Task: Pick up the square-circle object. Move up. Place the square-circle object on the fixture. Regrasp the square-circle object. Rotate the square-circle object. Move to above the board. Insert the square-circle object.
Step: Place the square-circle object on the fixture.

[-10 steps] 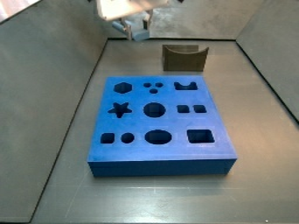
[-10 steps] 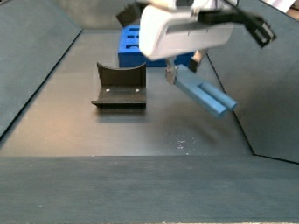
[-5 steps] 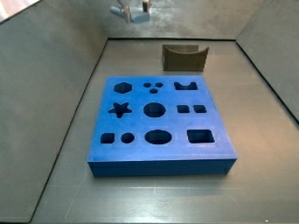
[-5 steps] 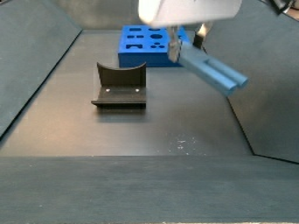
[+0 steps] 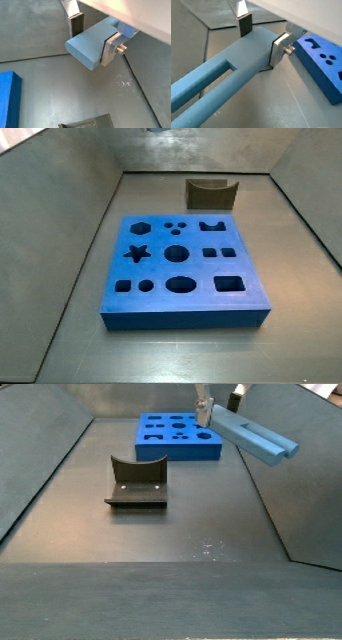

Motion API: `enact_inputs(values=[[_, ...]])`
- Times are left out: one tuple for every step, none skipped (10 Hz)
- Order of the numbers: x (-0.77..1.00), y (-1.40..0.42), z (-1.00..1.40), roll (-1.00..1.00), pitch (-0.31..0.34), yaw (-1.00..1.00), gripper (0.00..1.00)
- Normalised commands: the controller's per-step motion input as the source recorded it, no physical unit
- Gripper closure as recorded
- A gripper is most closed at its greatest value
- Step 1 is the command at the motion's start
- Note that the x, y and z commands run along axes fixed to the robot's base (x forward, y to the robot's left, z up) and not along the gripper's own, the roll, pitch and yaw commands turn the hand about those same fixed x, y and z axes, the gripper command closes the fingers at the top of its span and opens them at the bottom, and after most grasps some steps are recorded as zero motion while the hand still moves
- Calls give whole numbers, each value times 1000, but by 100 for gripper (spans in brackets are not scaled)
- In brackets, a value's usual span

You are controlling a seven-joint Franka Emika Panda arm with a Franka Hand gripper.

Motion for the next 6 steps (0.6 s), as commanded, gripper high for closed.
enact_inputs(values=[[1000, -399, -47, 35, -35, -1000, 100], [1000, -320, -48, 39, -35, -1000, 100], [1000, -262, -47, 42, -31, -1000, 100], [1000, -220, -45, 47, -25, -1000, 100], [1000, -171, -46, 54, -17, -1000, 100], [1000, -125, -47, 68, -4, -1000, 100]])
